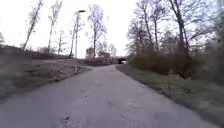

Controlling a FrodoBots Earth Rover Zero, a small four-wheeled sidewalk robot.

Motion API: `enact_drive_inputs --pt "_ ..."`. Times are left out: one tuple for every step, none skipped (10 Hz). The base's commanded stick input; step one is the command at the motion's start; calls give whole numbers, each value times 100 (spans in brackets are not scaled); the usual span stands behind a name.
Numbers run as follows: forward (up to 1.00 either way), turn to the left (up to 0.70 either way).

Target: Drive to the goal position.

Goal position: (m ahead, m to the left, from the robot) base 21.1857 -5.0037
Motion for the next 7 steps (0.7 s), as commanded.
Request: enact_drive_inputs --pt "100 1" --pt "100 1" --pt "100 1" --pt "100 1" --pt "100 1" --pt "100 1" --pt "100 1"
